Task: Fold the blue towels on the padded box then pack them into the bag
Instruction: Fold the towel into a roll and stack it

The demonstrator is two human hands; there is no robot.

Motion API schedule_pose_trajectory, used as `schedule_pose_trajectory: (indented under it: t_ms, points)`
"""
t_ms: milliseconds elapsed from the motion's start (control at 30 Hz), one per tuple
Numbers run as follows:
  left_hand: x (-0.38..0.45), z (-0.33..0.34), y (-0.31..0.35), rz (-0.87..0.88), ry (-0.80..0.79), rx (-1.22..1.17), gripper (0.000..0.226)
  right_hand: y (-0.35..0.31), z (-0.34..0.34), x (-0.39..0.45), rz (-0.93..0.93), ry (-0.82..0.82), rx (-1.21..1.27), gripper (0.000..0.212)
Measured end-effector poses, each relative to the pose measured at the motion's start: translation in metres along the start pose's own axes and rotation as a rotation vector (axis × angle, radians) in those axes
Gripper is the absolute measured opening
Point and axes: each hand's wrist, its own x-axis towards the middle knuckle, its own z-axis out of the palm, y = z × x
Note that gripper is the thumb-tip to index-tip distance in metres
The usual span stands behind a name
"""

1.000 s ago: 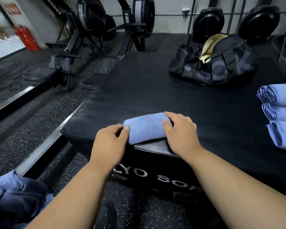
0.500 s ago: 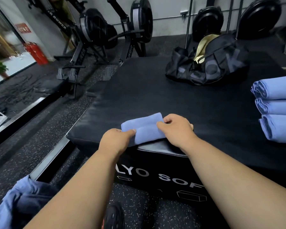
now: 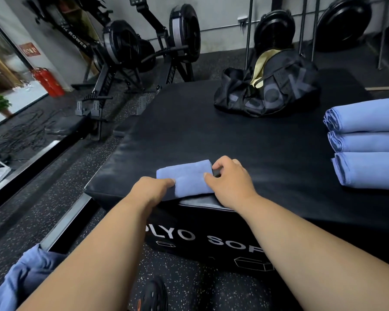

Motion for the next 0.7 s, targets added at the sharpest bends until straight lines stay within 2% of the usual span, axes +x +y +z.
schedule_pose_trajectory:
  t_ms: [100, 367, 500, 567, 700]
  points:
    - [0.000, 0.000, 0.005, -0.006, -0.009, 0.006, 0.052, 0.000, 0.006, -0.002, -0.058, 0.037, -0.037, 0.021]
    - [-0.008, 0.000, 0.016, -0.038, -0.040, -0.173, 0.062, -0.002, 0.001, 0.001, -0.020, 0.014, -0.057, 0.035]
    - [-0.013, 0.004, 0.016, 0.009, -0.114, -0.483, 0.028, 0.001, -0.004, 0.001, -0.010, -0.007, -0.026, 0.044]
    - [-0.015, 0.006, 0.016, 0.031, -0.156, -0.627, 0.023, 0.003, -0.007, 0.000, -0.008, -0.022, -0.007, 0.042]
    - [-0.023, 0.008, 0.022, 0.110, -0.178, -0.647, 0.017, 0.006, -0.011, -0.002, -0.029, -0.048, 0.022, 0.034]
